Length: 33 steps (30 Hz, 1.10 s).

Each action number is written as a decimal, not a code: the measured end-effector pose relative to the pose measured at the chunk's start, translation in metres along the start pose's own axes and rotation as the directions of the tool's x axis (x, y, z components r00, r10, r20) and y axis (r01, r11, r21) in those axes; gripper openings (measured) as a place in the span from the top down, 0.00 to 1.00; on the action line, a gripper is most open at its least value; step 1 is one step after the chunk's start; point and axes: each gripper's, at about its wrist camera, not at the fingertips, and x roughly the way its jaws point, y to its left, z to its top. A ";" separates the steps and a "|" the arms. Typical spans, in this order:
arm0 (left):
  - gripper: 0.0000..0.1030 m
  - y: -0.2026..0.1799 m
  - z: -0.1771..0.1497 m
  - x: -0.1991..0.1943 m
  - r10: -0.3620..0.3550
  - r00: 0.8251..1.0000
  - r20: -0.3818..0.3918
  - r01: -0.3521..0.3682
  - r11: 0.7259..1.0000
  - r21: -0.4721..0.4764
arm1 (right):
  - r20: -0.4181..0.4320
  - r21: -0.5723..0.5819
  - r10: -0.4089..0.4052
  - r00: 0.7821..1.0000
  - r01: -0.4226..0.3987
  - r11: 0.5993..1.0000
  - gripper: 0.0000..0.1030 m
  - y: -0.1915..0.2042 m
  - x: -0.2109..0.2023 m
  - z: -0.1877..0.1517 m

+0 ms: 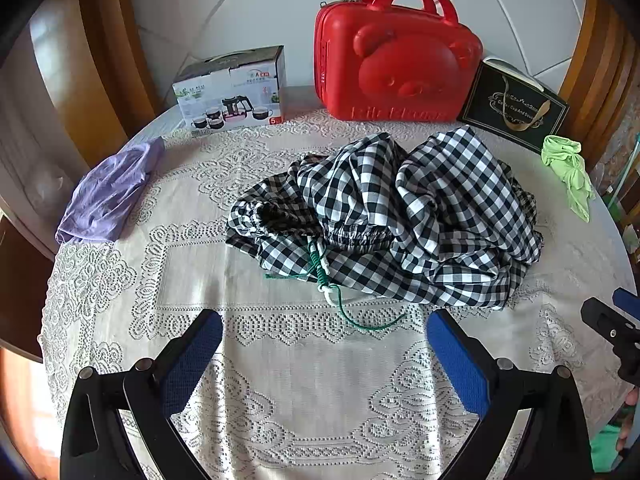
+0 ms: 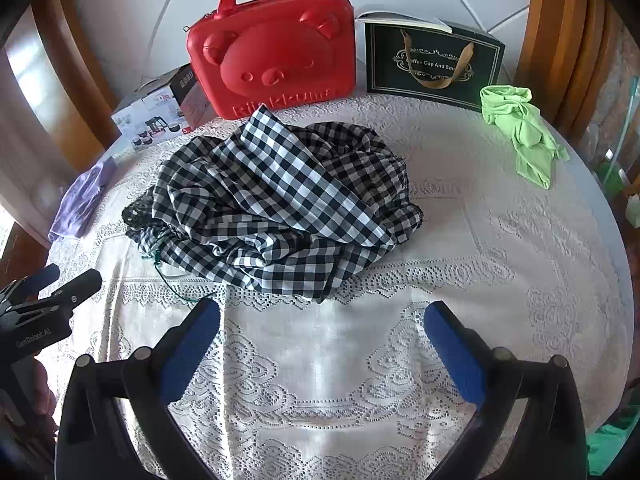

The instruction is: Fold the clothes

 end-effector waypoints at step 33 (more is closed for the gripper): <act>0.14 0.030 0.090 0.181 -0.066 0.992 -0.111 0.070 0.997 0.036 | -0.177 0.043 -0.009 0.984 0.017 0.999 0.00 -0.036 0.132 0.067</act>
